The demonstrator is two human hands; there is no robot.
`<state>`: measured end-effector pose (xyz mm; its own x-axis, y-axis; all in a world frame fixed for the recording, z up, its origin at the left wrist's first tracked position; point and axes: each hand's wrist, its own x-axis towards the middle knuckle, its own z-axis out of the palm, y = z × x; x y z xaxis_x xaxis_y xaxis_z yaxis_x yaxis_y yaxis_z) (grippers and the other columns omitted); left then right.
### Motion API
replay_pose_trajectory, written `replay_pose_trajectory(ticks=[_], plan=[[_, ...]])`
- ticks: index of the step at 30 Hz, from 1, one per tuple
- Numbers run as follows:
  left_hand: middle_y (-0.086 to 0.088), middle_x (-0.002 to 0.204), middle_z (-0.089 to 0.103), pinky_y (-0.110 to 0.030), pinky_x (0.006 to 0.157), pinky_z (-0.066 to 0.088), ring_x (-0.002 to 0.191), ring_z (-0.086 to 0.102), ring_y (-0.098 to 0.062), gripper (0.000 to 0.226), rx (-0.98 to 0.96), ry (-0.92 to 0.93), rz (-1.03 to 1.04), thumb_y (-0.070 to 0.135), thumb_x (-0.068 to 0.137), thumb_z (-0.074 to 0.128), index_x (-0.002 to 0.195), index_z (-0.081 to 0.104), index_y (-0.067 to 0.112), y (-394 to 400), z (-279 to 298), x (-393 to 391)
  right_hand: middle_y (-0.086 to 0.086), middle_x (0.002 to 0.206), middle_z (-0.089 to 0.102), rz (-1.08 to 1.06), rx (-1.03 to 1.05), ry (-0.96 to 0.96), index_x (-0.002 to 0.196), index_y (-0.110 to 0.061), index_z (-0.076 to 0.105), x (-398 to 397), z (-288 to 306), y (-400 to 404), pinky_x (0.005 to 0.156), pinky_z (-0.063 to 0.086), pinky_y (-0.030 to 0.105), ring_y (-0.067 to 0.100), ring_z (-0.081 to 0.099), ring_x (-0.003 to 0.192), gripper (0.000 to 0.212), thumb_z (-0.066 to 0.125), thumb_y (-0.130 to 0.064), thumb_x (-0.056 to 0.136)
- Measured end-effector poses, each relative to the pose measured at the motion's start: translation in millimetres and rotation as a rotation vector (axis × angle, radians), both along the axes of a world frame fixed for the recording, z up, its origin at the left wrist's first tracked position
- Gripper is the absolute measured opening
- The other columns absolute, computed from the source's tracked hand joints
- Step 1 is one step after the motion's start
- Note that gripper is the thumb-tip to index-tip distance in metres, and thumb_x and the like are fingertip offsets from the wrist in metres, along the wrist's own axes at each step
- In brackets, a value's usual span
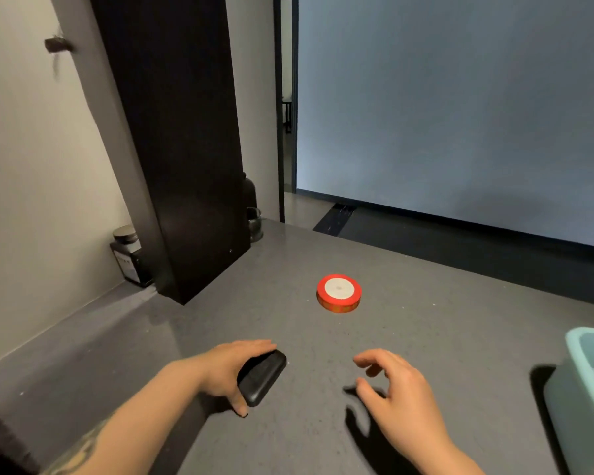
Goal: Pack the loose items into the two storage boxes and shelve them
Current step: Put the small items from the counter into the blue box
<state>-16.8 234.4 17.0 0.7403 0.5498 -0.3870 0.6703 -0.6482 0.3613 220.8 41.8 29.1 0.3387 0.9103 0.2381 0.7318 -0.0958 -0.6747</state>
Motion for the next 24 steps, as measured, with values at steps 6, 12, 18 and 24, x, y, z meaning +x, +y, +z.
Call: replay_pose_trajectory(ticks=[6,12,18,24], plan=[[0.022,0.133,0.033,-0.017,0.104,0.027,0.126,0.033,-0.004,0.110,0.053,-0.234,0.098,0.063,0.045,0.083,0.139,0.034,0.036,22,-24,23,-0.009,0.104,0.064,-0.105,-0.165,0.051,0.101,-0.031,0.062,30,-15,70,0.088,0.045,0.028,0.011,0.056,0.100,0.028,0.065,-0.015,0.078],[0.024,0.111,0.040,-0.022,0.090,0.031,0.105,0.039,-0.002,0.104,0.191,-0.420,0.286,0.081,0.029,0.070,0.121,0.041,0.043,13,-53,61,0.002,0.137,0.045,-0.143,-0.333,-0.139,0.139,-0.021,0.038,57,-21,158,0.103,0.036,0.034,0.024,0.038,0.129,0.075,0.072,-0.038,0.074],[0.030,0.104,0.037,-0.023,0.085,0.032,0.099,0.030,0.002,0.100,0.218,-0.553,0.502,0.078,0.025,0.069,0.116,0.041,0.046,-2,-72,77,0.005,0.142,0.034,-0.225,-0.392,-0.029,0.145,-0.017,0.024,51,-39,213,0.107,0.036,0.040,0.026,0.032,0.132,0.111,0.081,-0.056,0.059],[0.024,0.112,0.037,-0.024,0.093,0.030,0.111,0.030,-0.002,0.103,0.220,-0.553,0.518,0.078,0.031,0.067,0.123,0.039,0.043,-3,-74,81,0.007,0.128,0.039,-0.356,-0.433,-0.124,0.129,-0.011,0.039,49,-44,227,0.096,0.039,0.034,0.026,0.034,0.123,0.098,0.083,-0.054,0.052]])
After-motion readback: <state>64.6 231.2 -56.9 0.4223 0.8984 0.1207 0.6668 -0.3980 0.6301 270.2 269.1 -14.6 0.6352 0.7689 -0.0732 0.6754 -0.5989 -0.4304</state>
